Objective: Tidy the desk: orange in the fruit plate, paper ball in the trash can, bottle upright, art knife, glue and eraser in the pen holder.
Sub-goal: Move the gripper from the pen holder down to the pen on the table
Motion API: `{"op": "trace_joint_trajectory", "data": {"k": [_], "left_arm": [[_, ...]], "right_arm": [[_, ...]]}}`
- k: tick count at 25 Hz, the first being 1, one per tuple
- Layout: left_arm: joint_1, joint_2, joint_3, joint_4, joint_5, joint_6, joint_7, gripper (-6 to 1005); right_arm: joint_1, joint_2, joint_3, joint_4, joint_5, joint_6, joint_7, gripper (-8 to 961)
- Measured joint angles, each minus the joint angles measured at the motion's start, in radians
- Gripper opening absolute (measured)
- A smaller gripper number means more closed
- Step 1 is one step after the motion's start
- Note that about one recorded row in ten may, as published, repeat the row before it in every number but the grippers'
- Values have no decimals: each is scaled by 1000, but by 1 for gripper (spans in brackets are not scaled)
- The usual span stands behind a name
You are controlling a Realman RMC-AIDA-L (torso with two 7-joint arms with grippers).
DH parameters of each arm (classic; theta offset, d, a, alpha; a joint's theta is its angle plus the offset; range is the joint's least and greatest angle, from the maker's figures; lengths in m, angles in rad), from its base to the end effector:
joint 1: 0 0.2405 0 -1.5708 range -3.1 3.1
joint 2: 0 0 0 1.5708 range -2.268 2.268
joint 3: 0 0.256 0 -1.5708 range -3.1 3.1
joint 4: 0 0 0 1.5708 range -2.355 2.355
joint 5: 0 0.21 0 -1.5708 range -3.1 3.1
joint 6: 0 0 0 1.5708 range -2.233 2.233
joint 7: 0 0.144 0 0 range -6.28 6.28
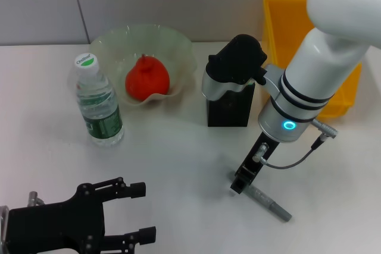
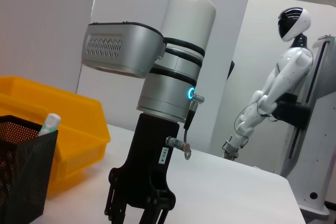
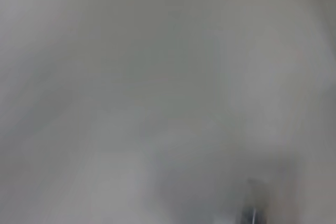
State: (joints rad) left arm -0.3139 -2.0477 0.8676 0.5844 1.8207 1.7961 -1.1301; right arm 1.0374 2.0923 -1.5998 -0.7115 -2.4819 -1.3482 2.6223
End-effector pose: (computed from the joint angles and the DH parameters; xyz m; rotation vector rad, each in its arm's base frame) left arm -0.2886 0.2416 -0.0063 -2.8432 -0.4783 -0.9418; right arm 0.1418 0.3804 -0.0908 -2.7134 0.8599 -0.7888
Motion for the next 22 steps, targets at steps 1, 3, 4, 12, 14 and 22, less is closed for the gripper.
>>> {"op": "trace_joint_trajectory", "data": {"k": [1,3,4,12,14,22], "left_arm": [[0,0,1,0,0,0,0,802],[1,0,2,0,0,0,0,802],[1,0,3,0,0,0,1,801],[1,0,4,0,0,-5,7,800],[3,0,4,0,0,-8,12,799],[0,1,-1,0,15,-14,19,798]], "right_arm": [[0,0,-4,0,1,2,0,452],[-1,0,-21,1,10,5,-1,453],[-2,0,-36,1,19,8,-1,453],[-2,0,-47,1,23,12,-2,358],[-2,0,-47,1,23,12,-2,335],[-2,0,-51,1,19,18,-1,318]]}}
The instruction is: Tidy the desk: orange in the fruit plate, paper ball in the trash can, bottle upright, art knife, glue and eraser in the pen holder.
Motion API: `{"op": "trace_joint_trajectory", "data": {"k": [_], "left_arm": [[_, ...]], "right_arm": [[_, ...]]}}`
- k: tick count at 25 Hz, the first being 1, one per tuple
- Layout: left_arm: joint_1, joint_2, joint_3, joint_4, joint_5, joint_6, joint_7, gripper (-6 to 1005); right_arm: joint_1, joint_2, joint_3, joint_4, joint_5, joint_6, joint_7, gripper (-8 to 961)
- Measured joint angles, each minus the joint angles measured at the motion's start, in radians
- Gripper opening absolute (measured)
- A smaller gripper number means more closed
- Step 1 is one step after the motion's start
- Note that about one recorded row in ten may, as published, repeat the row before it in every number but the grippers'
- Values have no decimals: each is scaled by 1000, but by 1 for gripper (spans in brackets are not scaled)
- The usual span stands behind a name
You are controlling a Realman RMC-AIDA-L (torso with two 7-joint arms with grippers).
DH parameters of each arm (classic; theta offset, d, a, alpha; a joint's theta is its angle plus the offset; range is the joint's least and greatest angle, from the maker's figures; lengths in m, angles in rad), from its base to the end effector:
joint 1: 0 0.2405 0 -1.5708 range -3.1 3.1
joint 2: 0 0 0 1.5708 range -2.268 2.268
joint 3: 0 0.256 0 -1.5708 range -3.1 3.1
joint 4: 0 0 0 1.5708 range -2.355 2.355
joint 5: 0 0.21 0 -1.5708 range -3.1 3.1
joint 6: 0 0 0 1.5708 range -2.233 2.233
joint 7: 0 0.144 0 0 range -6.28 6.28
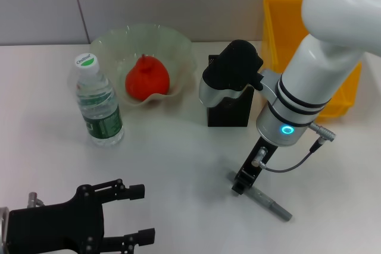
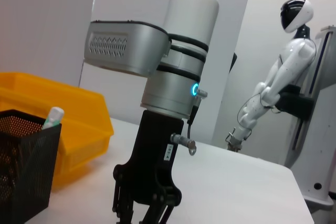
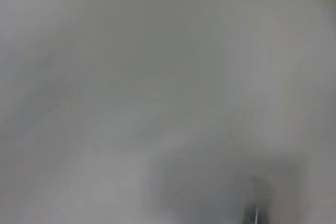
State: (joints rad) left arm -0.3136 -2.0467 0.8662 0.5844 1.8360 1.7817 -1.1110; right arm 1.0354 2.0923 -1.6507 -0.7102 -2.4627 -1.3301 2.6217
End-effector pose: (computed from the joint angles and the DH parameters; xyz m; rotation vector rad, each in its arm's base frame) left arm -0.2915 0.2419 -0.0075 -2.8471 -0.4598 -0.9077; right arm 0.1430 0.3773 -0.0959 -2.7218 0.8205 -0.8107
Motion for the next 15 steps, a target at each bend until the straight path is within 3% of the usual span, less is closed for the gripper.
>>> {"op": "trace_joint_trajectory", "data": {"k": [4,10,12,15], "left_arm": [[-2,-1,-2,0,5,-1,2,797],[-4,-1,-3,0,6,-1,3,795],[-4,-1,-3,0,6,-1,4,795],[-4,-1,-3,0,6,-1,4,795]], "right_arm": [[0,0,-20,0,-1,3,6,319],[0,0,-20,-2,1,3,7,246],[0,0,-15,-8,2,3,7,166],[-6,-4,11,-34,2,2,0,161]]}}
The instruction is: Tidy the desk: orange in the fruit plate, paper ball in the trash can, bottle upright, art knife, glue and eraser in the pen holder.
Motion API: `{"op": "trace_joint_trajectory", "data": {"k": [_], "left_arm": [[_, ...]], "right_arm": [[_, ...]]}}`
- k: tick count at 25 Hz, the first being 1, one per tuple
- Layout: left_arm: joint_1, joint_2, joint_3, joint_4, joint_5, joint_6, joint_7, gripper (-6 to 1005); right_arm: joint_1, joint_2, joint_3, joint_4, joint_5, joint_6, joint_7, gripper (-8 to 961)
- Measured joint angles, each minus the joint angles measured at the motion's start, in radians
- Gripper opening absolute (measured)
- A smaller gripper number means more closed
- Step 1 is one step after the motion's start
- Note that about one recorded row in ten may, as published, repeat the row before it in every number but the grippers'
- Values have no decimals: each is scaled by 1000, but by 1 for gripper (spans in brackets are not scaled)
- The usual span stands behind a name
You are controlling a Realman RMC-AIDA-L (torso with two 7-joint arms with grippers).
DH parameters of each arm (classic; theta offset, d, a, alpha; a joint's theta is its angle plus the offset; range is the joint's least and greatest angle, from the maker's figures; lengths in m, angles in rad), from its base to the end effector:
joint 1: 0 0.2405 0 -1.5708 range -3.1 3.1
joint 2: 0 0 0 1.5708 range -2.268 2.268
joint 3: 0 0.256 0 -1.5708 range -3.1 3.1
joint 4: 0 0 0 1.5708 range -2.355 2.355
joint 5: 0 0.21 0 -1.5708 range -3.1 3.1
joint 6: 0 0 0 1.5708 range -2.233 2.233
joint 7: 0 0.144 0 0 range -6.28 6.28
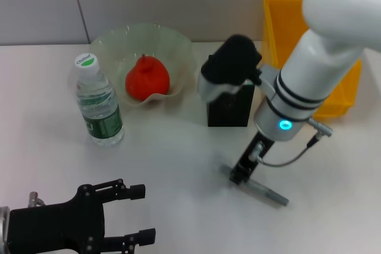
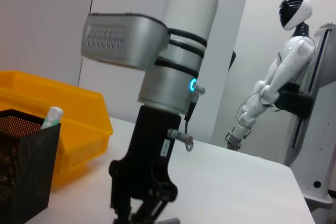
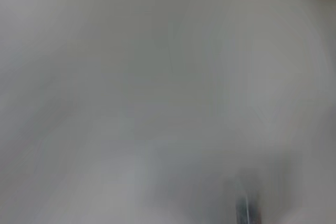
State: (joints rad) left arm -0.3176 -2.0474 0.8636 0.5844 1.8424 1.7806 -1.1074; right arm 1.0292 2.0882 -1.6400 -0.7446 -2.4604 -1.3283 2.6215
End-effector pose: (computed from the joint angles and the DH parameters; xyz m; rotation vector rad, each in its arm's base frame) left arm -0.2910 0.2427 -0.0079 -2.8514 -0.4517 -0.9022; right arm 0.1361 0.3807 -0.0930 -2.7269 0.8021 -0.7654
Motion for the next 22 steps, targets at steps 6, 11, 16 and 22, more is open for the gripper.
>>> {"op": "trace_joint_trajectory", "data": {"k": [6,11,16,22], "left_arm": [[0,3,0,0,0,0,0,796],[0,4,0,0,0,0,0,795],[-3,6,0,0,0,2,-5,796],[-7,7,0,0,0,3,-8,795]], "right_arm": [[-73,-5,147,-167,3,-51,-74,150],[-157,-7,262,-311,90,-74,-190,144],[-260,-9,350,-437,271,-73,-340,142],[-367,-8,456,-508,483,-37,-504,142]]}}
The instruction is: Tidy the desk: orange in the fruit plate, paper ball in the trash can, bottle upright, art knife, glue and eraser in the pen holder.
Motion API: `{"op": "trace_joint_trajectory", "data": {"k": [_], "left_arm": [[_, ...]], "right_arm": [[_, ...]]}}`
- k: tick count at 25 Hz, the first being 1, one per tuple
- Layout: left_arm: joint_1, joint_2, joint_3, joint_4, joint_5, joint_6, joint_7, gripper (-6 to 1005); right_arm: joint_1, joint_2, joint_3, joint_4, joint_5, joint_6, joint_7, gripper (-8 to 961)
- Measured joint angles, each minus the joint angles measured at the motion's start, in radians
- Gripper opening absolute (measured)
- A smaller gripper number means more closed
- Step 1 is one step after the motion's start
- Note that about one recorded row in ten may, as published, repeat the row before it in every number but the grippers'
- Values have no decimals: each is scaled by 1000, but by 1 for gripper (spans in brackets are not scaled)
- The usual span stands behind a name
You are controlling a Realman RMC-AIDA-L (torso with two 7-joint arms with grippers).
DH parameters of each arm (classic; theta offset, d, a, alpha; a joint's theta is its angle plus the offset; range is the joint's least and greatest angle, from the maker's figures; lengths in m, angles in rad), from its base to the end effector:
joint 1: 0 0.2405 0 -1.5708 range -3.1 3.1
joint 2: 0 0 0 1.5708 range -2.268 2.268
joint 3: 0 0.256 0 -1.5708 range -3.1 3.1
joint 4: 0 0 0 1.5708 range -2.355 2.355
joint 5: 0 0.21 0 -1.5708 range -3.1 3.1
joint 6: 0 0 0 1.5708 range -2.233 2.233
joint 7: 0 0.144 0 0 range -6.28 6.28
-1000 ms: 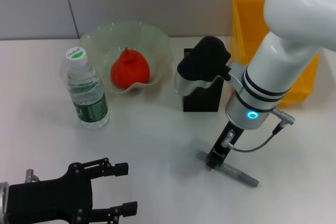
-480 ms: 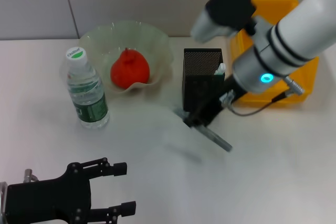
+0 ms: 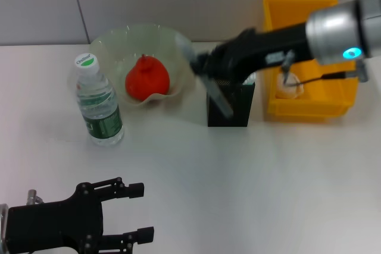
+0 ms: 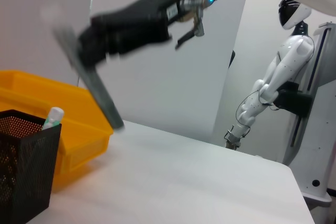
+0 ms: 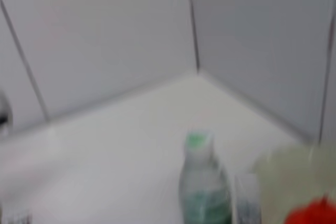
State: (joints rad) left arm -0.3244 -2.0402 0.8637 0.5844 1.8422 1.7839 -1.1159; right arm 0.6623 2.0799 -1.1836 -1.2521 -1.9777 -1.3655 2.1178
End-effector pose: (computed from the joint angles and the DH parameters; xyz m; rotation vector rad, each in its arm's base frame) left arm -0.2908 0.2449 -0.0052 -2.8568 -0.4515 -0.8983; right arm 0.0992 0.3858 0.0179 -2.7922 0.5093 0.4651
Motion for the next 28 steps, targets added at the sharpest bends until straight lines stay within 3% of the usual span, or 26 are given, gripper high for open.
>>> {"op": "trace_joint_trajectory", "data": {"k": [6,13,28], "left_arm": [[-1,0,0,0,0,0,2,796],[1,-3,4,0,2,-2,5,796],[-4,-8,4,-2,28,-6,7,795]], "right_arm": [[-39,0,93,36,101,73,-99,142],[-37,0,130,170,195,176,-261,142],[69,1,118,471,243,406,-452,144]]}}
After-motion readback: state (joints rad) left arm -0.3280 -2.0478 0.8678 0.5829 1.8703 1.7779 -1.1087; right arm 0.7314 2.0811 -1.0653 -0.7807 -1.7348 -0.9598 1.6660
